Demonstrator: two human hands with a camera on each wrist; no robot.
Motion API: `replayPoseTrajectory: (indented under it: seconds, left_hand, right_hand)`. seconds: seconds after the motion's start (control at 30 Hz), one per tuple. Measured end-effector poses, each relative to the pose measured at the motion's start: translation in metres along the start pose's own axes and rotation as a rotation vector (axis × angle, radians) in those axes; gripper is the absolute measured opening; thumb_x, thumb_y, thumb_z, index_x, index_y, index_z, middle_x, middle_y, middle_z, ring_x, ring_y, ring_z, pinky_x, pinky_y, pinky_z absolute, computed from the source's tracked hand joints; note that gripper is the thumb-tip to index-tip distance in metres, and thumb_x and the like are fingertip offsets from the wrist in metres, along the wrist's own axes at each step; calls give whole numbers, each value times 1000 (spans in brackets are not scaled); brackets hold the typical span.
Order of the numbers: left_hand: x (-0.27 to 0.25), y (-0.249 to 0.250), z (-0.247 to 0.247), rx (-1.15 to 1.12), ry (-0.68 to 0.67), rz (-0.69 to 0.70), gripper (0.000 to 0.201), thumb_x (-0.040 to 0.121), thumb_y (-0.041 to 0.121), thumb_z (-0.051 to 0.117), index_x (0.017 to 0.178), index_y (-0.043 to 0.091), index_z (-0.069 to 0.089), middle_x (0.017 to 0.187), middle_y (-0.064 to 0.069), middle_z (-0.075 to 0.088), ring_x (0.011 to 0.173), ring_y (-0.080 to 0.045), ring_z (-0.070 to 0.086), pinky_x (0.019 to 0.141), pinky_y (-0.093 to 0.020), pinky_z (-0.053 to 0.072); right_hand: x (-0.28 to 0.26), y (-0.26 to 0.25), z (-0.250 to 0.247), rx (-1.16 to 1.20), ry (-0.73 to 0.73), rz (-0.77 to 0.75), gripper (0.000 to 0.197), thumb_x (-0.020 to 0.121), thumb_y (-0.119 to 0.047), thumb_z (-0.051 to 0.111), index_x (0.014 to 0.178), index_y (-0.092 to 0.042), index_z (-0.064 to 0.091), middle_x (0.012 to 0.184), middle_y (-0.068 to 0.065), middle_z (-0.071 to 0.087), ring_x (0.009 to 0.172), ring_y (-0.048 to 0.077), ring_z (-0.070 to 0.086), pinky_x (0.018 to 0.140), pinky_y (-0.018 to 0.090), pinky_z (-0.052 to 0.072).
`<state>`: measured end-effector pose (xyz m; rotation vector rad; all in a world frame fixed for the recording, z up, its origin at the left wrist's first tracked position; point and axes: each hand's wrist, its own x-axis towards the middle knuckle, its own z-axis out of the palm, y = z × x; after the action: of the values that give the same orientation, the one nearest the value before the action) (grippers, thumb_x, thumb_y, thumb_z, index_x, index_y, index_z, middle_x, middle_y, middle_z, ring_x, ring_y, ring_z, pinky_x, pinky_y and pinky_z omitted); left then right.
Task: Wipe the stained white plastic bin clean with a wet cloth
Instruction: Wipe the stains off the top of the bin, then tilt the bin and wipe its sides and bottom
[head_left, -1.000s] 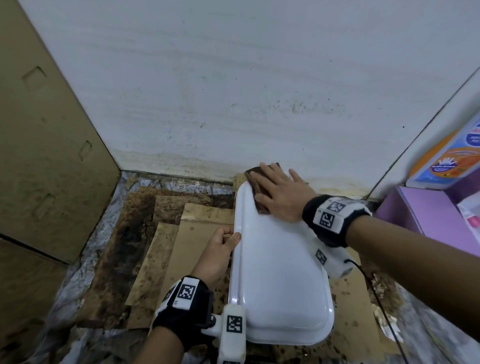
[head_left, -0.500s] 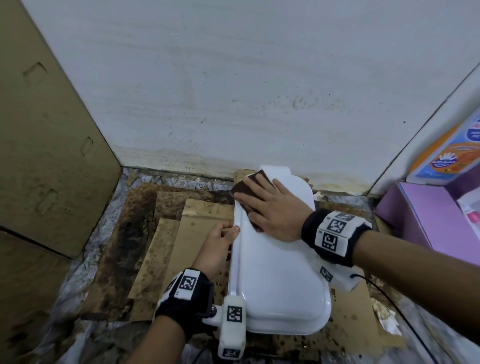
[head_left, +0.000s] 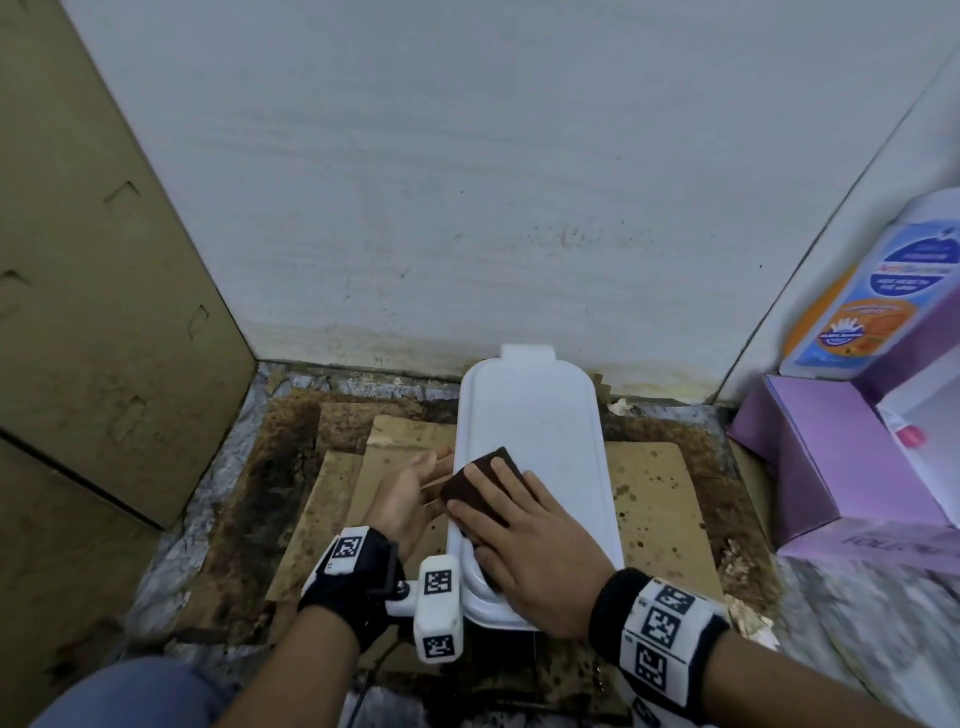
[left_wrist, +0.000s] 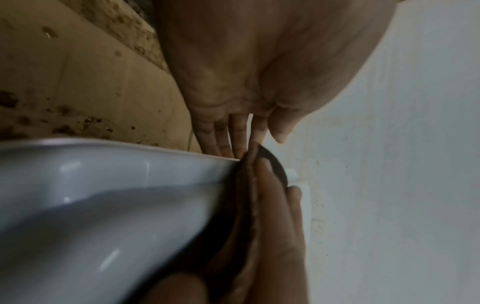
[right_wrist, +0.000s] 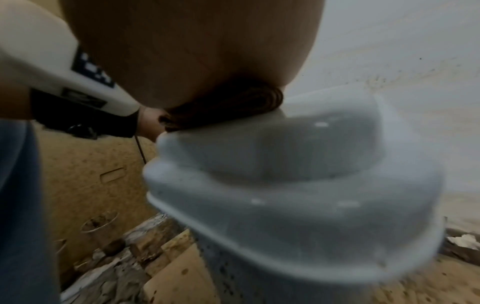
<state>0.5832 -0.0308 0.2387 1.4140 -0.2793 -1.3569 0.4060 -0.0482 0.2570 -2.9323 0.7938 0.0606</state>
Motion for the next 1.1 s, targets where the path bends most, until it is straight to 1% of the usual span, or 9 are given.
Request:
replayPoseTrajectory:
  seconds: [0.13, 0.27, 0.37, 0.43, 0.57, 0.7, 0.93, 1.03, 1.1]
  left_hand:
    - [-22, -5, 0, 136, 5, -11, 31, 105, 23, 39, 121, 12, 63, 114, -4, 70, 95, -17, 64, 76, -32, 50]
    - [-44, -22, 4, 187, -9, -2, 30, 102, 28, 50, 124, 11, 59, 120, -12, 67, 97, -22, 65, 76, -33, 52]
    - [-52, -33, 2, 246, -22, 45, 37, 99, 29, 55, 133, 15, 51, 130, -10, 61, 112, -26, 62, 78, -31, 52]
    - [-57, -38, -2, 289, -23, 63, 40, 98, 30, 56, 135, 17, 48, 135, -9, 58, 116, -26, 60, 87, -34, 51]
    - [-63, -38, -5, 449, 37, 233, 46, 96, 31, 61, 140, 23, 48, 132, 0, 55, 115, -17, 54, 82, -28, 45]
    - [-64, -29, 1, 442, 26, 358, 47, 91, 31, 67, 136, 28, 54, 136, 6, 54, 128, -18, 49, 102, -41, 44]
    - [-62, -18, -4, 516, 72, 326, 47, 97, 22, 57, 143, 28, 48, 141, 4, 48, 132, -21, 46, 108, -42, 39]
    - [-64, -7, -15, 419, 98, 256, 42, 100, 23, 54, 141, 24, 47, 126, 5, 55, 116, -20, 53, 97, -38, 41]
    - [-61, -2, -22, 430, 95, 231, 55, 94, 35, 61, 146, 27, 43, 139, 1, 51, 124, -24, 51, 104, -43, 41]
  right_hand:
    - [-23, -12, 4, 38, -9, 5, 48, 99, -40, 30, 146, -32, 30, 158, 2, 25, 146, 27, 20, 116, 51, 23]
    - [-40, -5, 6, 133, 12, 50, 50, 102, -42, 19, 151, -40, 10, 161, -9, -6, 147, 15, -14, 116, 43, -6]
    - [-54, 9, 8, 158, 48, 190, 52, 99, -49, 8, 150, -45, -3, 156, -18, -20, 143, 6, -25, 119, 40, -8]
    - [-64, 20, 10, 191, 91, 310, 55, 95, -53, 3, 149, -46, -2, 157, -17, -19, 145, 8, -22, 121, 39, -3]
    - [-81, 38, 23, 648, 235, 489, 51, 101, -48, 26, 148, -49, 6, 161, -15, 0, 148, 9, 5, 119, 31, 12]
    - [-82, 30, 35, 881, 328, 485, 52, 100, -49, 30, 147, -53, 7, 159, -20, 12, 145, 2, 16, 119, 38, 23]
    - [-58, 3, 29, 995, 431, 535, 49, 102, -31, 41, 149, -34, 28, 153, -13, 31, 131, -2, 31, 108, 21, 27]
    - [-50, -2, 25, 986, 497, 569, 44, 100, -23, 44, 144, -30, 40, 148, -6, 39, 132, 7, 36, 112, 30, 31]
    - [-43, -10, 23, 932, 490, 556, 43, 99, -19, 46, 140, -32, 45, 142, -5, 43, 126, 8, 39, 112, 31, 32]
